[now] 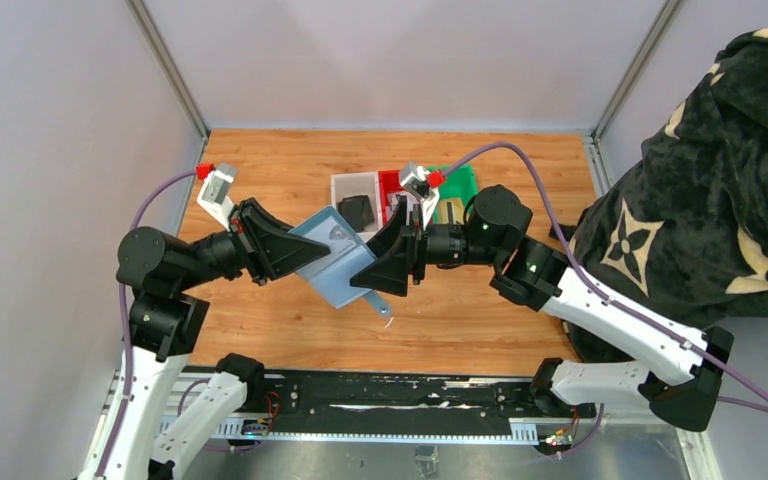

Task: Take the credit cards out of the card holder
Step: Remove the credit card from the card holder.

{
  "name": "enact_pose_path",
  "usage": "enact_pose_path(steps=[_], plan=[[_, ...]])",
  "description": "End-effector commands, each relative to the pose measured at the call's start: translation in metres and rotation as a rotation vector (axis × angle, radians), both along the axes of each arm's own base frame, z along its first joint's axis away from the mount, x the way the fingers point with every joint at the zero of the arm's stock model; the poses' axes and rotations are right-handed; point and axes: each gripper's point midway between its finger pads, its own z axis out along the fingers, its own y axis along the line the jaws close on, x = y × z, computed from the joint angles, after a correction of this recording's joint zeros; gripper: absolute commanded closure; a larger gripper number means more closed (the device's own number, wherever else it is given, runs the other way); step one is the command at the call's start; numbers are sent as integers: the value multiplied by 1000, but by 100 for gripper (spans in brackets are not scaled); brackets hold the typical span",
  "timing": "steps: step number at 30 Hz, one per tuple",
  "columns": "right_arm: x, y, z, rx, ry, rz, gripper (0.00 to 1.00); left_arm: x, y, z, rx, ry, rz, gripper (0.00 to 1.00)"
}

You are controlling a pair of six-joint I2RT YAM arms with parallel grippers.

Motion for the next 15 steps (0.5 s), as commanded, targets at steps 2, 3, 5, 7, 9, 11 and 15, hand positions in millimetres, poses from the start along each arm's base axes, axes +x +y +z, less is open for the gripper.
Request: enact_pose_path(steps=[2,3,5,7,9,11,15], plan=[[-21,1,20,71,16,118,34,-5,2,4,-2,-45,4,100],[-22,3,22,82,26,128,34,-5,2,5,-3,-46,6,100],[-22,7,23,91,49,142,34,-5,2,5,-2,-47,7,100],[-24,8,26,105,62,162,35,-6,2,5,1,-54,8,100],[-24,9,27,113,67,169,39,-7,3,4,6,-58,11,100],[-18,11,21,88,82,136,58,-7,3,5,6,-62,15,100],[3,12,6,14,108,5,100,-7,4,5,4,-51,22,79]])
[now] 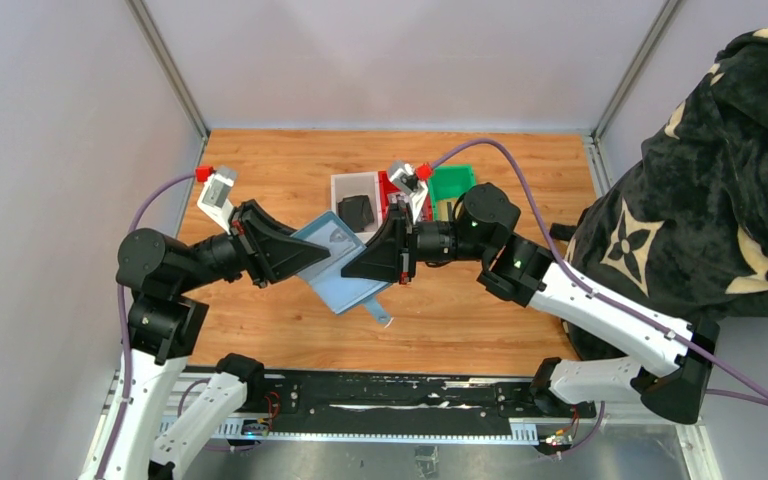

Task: Take the credit cards out of the card holder
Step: Remove the credit card from the card holder.

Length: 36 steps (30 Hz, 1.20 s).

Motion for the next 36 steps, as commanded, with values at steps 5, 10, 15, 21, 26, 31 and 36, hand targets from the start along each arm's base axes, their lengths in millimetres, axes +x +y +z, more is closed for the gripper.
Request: enact_pose_path(steps=[5,10,15,21,26,31,36], plan=[[15,-10,-5,-61,-35,-121,100,-5,2,5,-2,-11,6,46],[11,-13,-2,-69,-42,-104,100,-3,1,0,13,-14,11,48],[6,-13,6,-65,-29,-76,100,7,6,-8,51,-59,87,53],[1,-13,11,-78,-6,-48,100,16,12,-11,84,-96,159,57],[0,-13,9,-78,-10,-40,100,10,10,-5,59,-90,132,54],[1,-14,7,-88,-32,-47,100,-2,5,1,32,-53,46,55],[5,-13,-1,-112,-20,-53,100,-11,5,13,8,-62,20,53]])
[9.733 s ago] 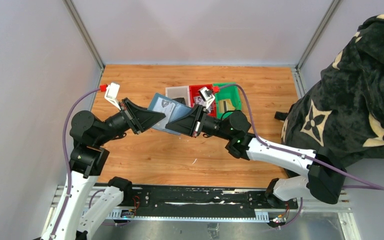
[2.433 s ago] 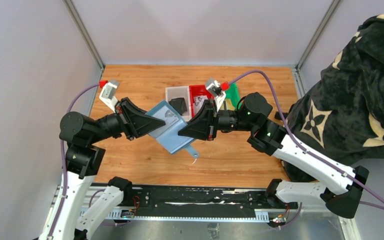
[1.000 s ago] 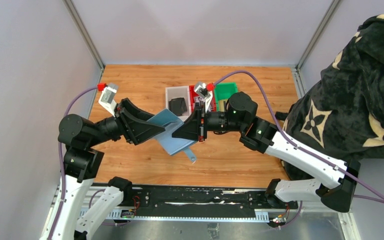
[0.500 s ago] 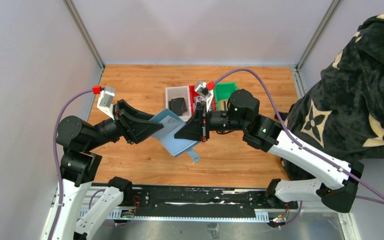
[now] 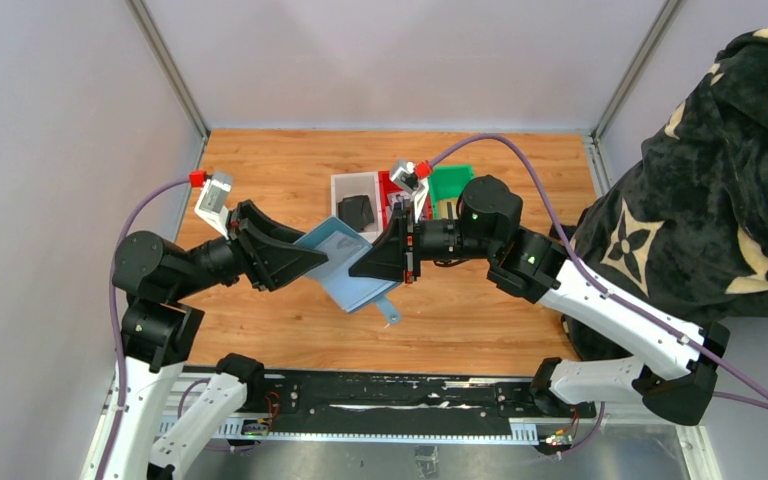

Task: Take the credit cards out of the card holder
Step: Remove the credit card from the card holder.

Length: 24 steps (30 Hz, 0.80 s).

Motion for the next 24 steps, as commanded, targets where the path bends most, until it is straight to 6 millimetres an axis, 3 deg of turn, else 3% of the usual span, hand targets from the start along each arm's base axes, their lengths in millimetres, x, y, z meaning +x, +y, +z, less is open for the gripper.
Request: enact_pose_path(steps=[1,13,24], plan=[[0,-3,6,6,-20,11,100,-17,-1,21,-31,-35,-55,53],[-2,-5,11,13,-24,18,100,-16,0,16,-18,-29,-46,53],[1,-1,1,-24,-4,12,100,-18,0,21,-43,-16,-53,53]])
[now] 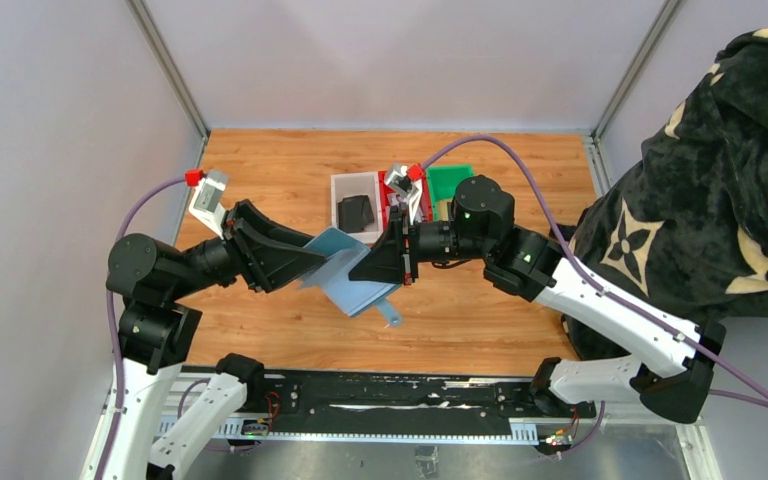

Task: Take the credit cards out of the card holder
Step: Remove the credit card from the card holder.

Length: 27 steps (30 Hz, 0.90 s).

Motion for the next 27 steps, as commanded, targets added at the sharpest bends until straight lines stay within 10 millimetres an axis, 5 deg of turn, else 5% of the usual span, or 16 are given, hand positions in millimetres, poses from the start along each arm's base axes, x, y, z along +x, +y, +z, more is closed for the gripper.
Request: enact_pose_path(steps=[1,13,19,23,27], plan=[[2,-2,13,21,-27,4,100,-9,1,7,-5,-36,-20,53],[1,-2,23,20,-18,9,100,-3,5,-17,79,-106,33,51],[11,1,12,-52,13,-37,100,-5,7,-15,80,-115,44,24],[26,2,7,-116,35,-119,100,-7,10,-12,88,-203,67,14],[41,8,5,-139,71,-197,100,-4,15,-30,171,-366,110,4]])
